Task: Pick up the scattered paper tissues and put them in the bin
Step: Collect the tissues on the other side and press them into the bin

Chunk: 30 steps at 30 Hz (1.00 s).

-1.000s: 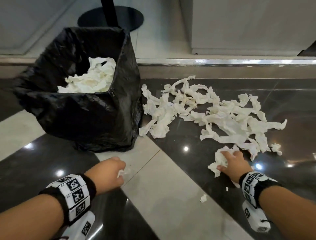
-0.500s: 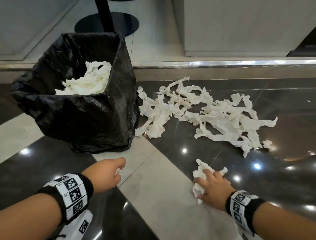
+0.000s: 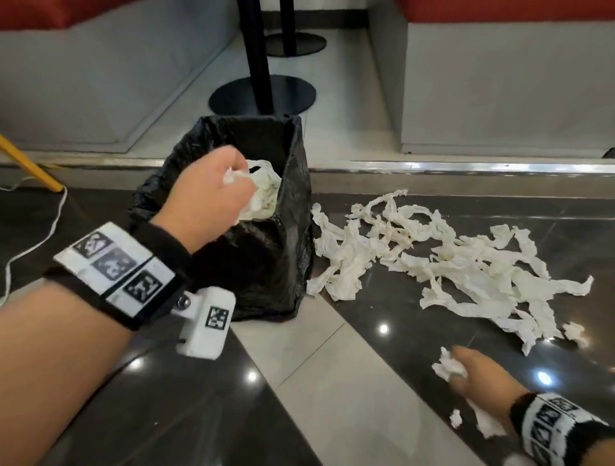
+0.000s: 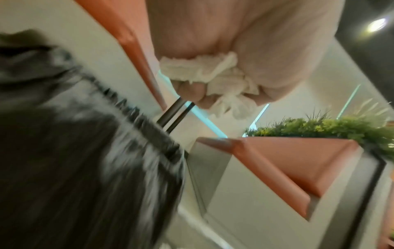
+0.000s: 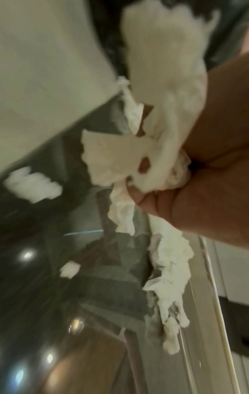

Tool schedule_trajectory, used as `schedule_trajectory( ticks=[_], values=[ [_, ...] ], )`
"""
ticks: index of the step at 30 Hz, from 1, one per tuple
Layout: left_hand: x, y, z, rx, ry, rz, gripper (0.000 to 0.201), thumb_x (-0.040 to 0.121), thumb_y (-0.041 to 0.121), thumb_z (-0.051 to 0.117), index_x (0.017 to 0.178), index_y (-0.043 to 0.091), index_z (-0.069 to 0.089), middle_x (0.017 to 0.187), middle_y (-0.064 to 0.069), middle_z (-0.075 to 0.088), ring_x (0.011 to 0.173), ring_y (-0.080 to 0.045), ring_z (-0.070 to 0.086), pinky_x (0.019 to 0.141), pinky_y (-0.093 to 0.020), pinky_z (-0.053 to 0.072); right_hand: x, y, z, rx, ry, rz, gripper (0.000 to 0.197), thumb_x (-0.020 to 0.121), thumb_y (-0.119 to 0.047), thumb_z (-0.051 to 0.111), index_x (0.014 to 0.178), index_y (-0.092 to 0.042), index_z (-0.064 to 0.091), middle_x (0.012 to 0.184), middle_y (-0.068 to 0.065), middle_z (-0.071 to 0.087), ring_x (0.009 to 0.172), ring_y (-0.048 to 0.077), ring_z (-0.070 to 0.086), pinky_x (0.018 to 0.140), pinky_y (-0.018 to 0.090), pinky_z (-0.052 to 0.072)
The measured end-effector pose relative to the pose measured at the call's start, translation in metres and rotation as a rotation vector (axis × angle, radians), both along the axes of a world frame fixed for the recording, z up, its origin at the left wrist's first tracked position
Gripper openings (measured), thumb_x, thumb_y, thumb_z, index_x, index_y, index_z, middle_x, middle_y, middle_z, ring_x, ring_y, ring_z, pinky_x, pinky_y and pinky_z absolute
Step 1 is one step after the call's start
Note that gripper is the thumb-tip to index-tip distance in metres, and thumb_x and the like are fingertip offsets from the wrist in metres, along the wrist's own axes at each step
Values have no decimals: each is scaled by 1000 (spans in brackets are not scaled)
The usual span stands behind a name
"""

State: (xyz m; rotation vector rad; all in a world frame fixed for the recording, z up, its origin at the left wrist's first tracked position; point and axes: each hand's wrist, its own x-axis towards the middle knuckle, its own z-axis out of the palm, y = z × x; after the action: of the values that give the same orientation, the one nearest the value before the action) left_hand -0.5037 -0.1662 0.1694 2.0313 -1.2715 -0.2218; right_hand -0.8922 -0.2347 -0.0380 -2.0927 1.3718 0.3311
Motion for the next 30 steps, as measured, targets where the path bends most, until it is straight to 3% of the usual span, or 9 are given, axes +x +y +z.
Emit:
schedule_trajectory(
  ticks=[5, 8, 12, 14, 16, 19, 22, 25, 30],
  values=[
    [47, -61, 30, 202, -35, 14, 36, 89, 47, 44, 114, 22, 46, 105, -3, 51, 86, -24, 52, 71, -35, 39, 58, -41, 94, -204, -255, -85, 23, 89, -15, 55, 102, -29, 44, 112, 4, 56, 89, 18, 52, 71, 27, 40],
    [62, -66, 27, 308, -63, 8, 46, 90, 54, 38, 124, 25, 44, 113, -3, 52, 81, -18, 52, 70, -33, 37, 114, -58, 164, -377, -431, 15, 18, 88, -14, 55, 98, -26, 46, 107, 0, 51, 84, 14, 51, 65, 24, 36],
    [66, -43, 12, 44, -3, 48, 35, 91, 44, 45, 119, 23, 48, 102, -1, 58, 70, -11, 53, 58, -26, 40, 198, -58, 237, -582, -739, 66, 18, 87, -12, 53, 94, -25, 42, 103, -4, 42, 76, 1, 44, 65, 12, 32],
    [64, -26, 2, -69, 27, 24, 29, 91, 37, 49, 116, 23, 49, 105, 2, 57, 82, -16, 55, 68, -28, 42, 241, -52, 260, -709, -944, 66, 23, 85, -11, 52, 89, -30, 40, 101, -2, 39, 80, 6, 42, 68, 5, 30],
    [62, -10, -11, -140, 6, 3, 27, 91, 31, 51, 116, 22, 48, 117, 7, 51, 103, -11, 49, 88, -27, 38, 285, -47, 264, -793, -1096, 73, 21, 82, -11, 53, 93, -27, 46, 106, 2, 38, 91, 12, 44, 80, 13, 36],
    [60, 10, -29, -242, -1, -3, 30, 90, 22, 54, 119, 17, 49, 122, 10, 41, 114, -3, 38, 99, -24, 31, 344, -47, 236, -706, -793, 215, 41, 82, -17, 58, 122, -17, 49, 133, 10, 33, 113, 27, 47, 96, 33, 41],
    [55, 28, -42, -246, -15, -22, 26, 86, 16, 58, 112, 16, 53, 105, 8, 47, 96, -13, 48, 84, -27, 38, 353, -68, 217, -545, -236, 415, 61, 84, -16, 59, 139, -29, 36, 152, 8, 19, 122, 30, 48, 98, 36, 44],
    [39, 41, -49, -112, 33, -204, 15, 87, 15, 57, 98, 24, 52, 79, 9, 54, 66, -13, 50, 60, -29, 41, 303, -100, 240, -543, -210, 329, 52, 87, -12, 54, 137, -27, 44, 139, 4, 47, 117, 23, 53, 90, 24, 38],
    [0, 17, -69, 112, -133, -589, 6, 88, 23, 53, 90, 29, 54, 70, 8, 56, 63, -8, 51, 58, -22, 41, 153, -153, 233, -470, 276, 162, 30, 90, -21, 55, 120, -23, 59, 119, 3, 63, 96, 20, 55, 88, 30, 41]
  ],
)
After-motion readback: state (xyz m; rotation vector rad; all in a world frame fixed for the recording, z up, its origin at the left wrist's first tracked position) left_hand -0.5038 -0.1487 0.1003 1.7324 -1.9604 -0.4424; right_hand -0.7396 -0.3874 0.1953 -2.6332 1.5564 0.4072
